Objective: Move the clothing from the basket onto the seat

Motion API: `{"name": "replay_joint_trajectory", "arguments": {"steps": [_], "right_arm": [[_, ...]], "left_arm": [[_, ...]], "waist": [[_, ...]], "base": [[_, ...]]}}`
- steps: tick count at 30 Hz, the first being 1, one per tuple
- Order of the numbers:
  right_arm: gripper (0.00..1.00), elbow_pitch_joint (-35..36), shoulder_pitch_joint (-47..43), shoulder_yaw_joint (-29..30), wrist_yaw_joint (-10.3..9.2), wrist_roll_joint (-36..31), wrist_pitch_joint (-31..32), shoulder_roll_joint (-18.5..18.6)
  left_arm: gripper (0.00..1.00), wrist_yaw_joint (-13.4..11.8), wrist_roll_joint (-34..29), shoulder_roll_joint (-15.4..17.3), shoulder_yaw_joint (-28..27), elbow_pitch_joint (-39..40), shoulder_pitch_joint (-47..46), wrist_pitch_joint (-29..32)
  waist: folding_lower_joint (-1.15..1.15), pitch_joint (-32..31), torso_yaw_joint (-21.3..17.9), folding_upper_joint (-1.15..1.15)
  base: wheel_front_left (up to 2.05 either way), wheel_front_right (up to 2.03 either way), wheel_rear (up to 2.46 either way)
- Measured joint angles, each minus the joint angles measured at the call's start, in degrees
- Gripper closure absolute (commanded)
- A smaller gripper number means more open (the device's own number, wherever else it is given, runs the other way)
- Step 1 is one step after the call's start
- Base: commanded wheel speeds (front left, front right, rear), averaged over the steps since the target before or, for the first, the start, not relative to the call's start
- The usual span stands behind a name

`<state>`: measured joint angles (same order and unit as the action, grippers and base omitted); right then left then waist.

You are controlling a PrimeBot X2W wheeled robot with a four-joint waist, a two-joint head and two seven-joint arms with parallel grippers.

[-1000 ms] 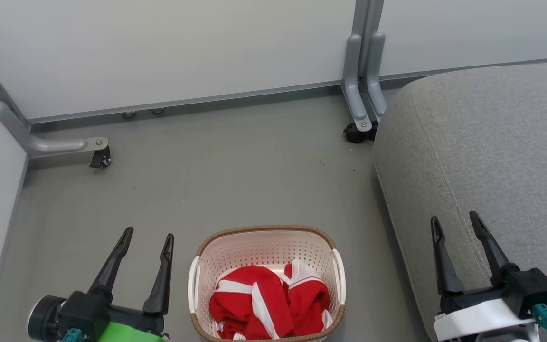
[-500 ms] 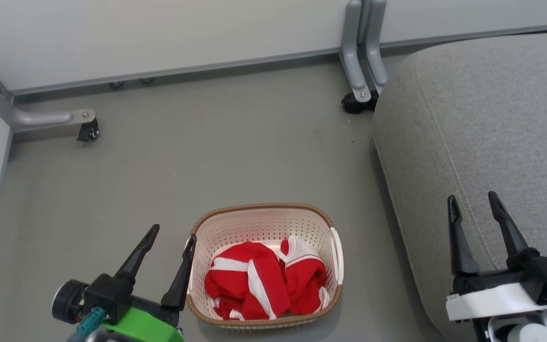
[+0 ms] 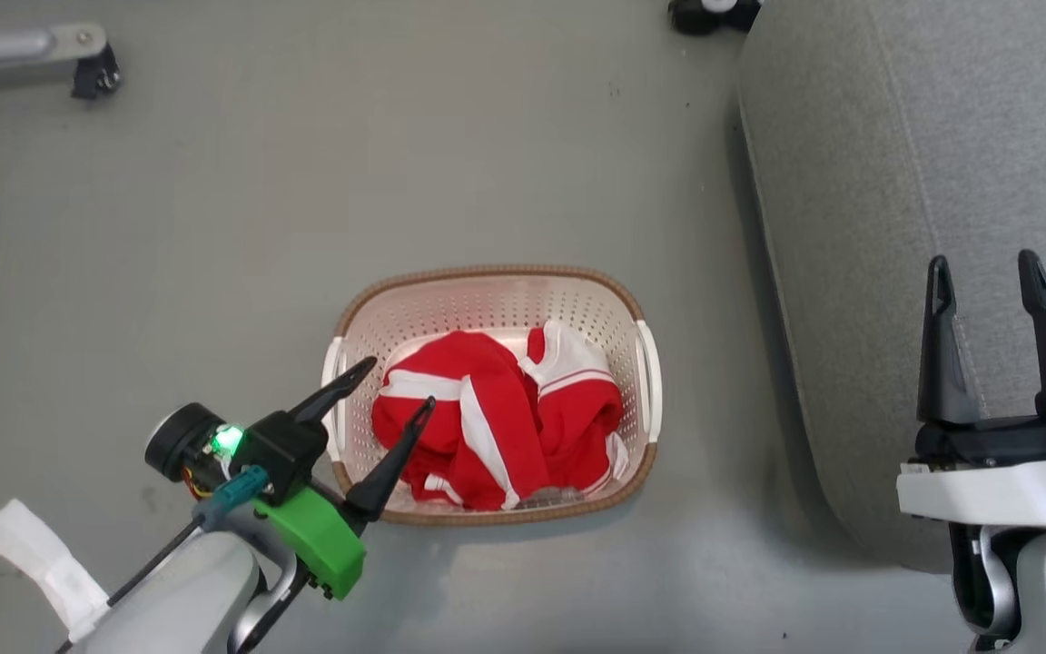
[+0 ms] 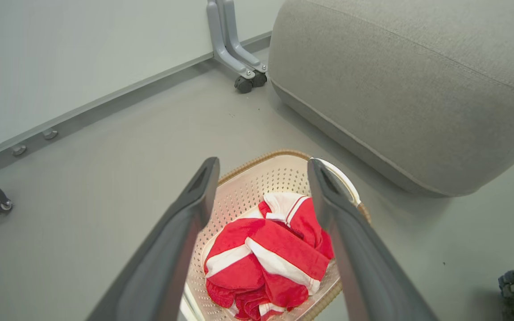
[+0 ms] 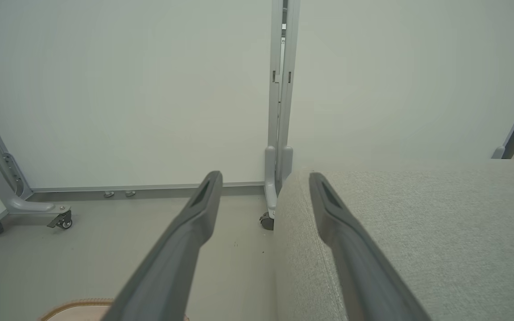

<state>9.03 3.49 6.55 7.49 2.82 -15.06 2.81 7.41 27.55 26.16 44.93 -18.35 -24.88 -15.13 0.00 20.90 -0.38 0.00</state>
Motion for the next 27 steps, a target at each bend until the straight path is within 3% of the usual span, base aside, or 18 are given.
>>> {"name": "replay_joint_trajectory", "arguments": {"steps": [11, 17, 27], "right_arm": [[0.00, 2.97, 5.40, 1.90, 0.00, 2.70, 0.00, 0.01], [0.00, 4.09, 7.48, 2.72, 0.00, 4.97, 0.00, 0.00], [0.00, 6.92, 8.42, 1.83, 0.00, 10.00, 0.00, 0.03]], "left_arm": [[0.00, 0.00, 5.15, 3.28, 16.78, -8.49, -18.02, 0.00], [0.00, 0.00, 7.69, 3.25, 23.25, -13.25, -23.91, 0.00], [0.00, 0.00, 9.15, 4.12, 27.87, -20.40, -30.67, 0.00]], "waist": [[0.01, 14.03, -1.15, 0.00], [0.01, 20.74, -2.12, 0.00], [0.01, 29.11, -5.57, 0.00]], "base": [[0.00, 0.00, 0.00], [0.00, 0.00, 0.00], [0.00, 0.00, 0.00]]}}
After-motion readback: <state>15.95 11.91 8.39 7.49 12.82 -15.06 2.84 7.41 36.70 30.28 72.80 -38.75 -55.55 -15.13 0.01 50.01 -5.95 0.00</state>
